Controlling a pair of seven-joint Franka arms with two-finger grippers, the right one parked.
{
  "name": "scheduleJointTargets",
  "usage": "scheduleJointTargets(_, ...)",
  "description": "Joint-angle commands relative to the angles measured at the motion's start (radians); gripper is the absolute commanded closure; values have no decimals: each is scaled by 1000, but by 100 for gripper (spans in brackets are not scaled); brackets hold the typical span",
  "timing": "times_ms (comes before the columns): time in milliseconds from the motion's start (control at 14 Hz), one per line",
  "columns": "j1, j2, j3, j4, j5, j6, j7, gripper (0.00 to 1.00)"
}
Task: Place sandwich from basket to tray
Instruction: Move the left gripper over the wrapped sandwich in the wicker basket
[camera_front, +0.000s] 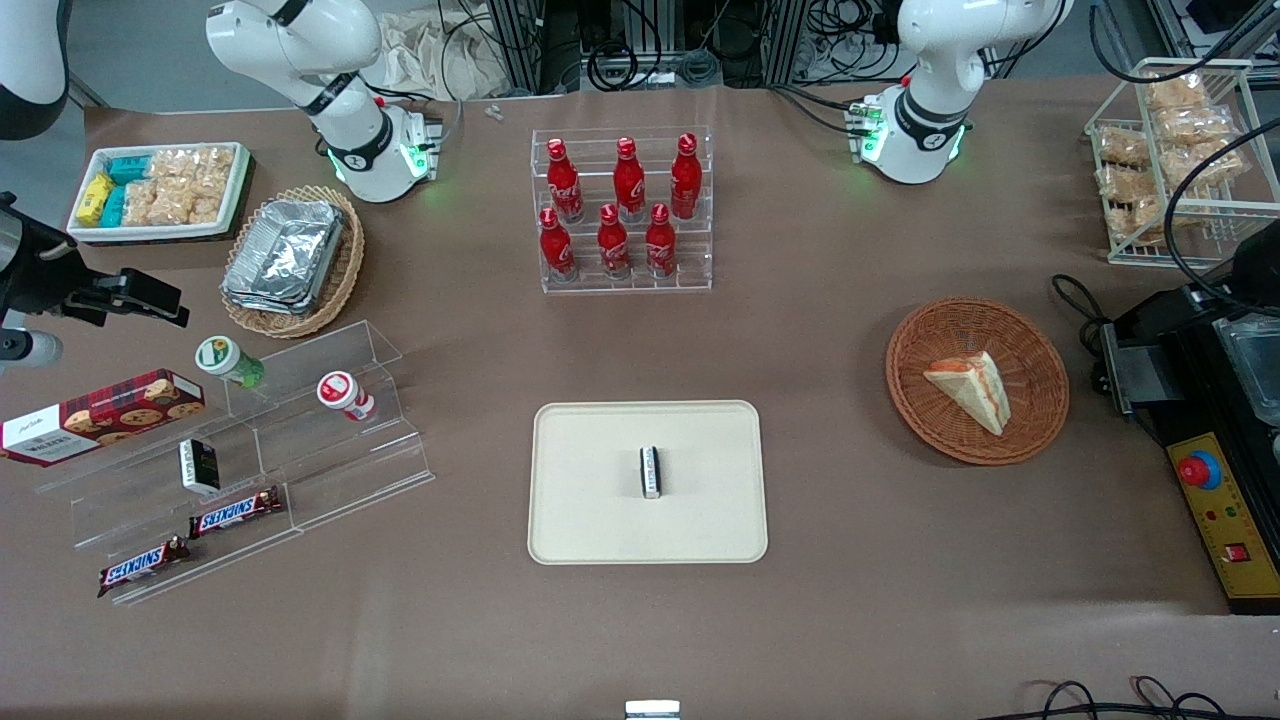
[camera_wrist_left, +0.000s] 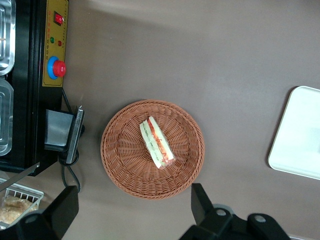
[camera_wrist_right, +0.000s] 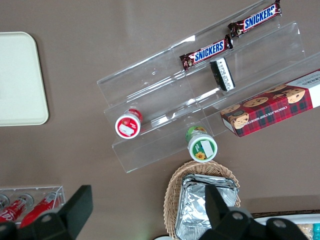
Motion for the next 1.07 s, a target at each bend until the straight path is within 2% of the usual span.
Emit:
scheduleJointTargets(0,-18,19,11,39,16,-31,9,0)
scheduleJointTargets(286,-23,19,3,4,10,-95,-5,0)
scheduleJointTargets(429,-21,4,6,-40,2,-68,-43,2)
scheduleJointTargets(714,-26,-117,-24,-293,5,142,-480,1)
scheduleJointTargets(857,-26,-139,-32,-382,1,197,-615,1)
scheduleJointTargets(1000,-25,-141,-34,-449,2,263,-639,0)
